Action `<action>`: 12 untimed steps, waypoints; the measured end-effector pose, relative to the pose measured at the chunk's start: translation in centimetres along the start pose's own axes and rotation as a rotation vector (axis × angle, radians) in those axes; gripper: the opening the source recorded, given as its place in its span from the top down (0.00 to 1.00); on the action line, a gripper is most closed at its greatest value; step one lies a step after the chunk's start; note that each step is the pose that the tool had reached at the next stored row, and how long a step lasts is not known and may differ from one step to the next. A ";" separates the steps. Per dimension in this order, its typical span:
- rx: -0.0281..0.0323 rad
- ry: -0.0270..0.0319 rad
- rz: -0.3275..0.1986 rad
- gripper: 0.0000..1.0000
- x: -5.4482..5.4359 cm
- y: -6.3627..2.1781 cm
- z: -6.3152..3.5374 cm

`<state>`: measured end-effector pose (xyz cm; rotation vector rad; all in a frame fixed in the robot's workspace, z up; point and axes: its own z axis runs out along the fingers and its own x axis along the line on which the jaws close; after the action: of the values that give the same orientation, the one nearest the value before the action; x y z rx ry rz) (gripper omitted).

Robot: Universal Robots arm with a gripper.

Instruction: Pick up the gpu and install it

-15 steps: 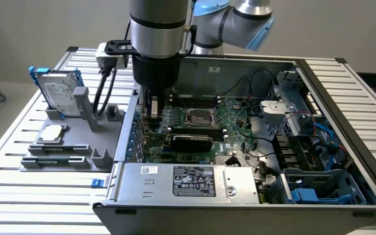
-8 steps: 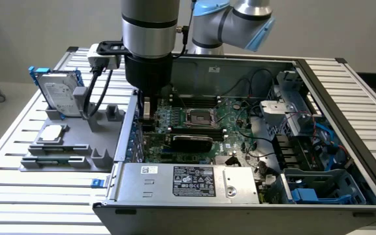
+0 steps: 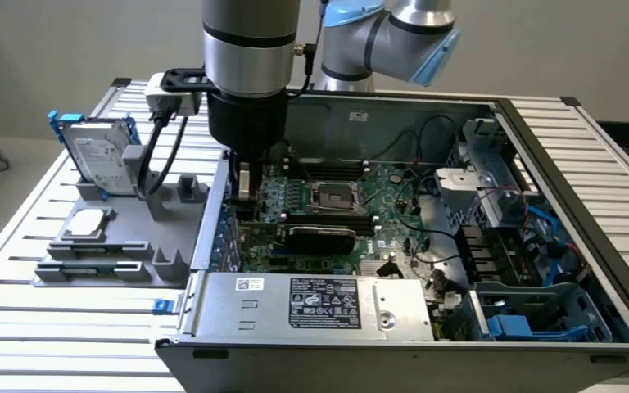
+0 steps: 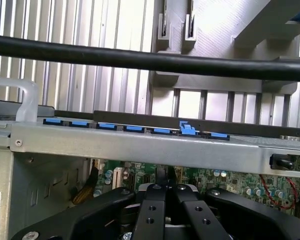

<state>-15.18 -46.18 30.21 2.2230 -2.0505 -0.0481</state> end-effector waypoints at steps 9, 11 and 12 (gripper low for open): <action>-0.0157 0.0032 -0.001 0.89 0.0 0.02 0.00; -0.0186 0.0029 -0.001 0.89 0.0 0.02 -0.02; -0.0199 0.0028 -0.001 0.89 0.1 0.04 -0.07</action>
<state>-15.21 -46.23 30.29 2.2109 -2.0387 -0.0651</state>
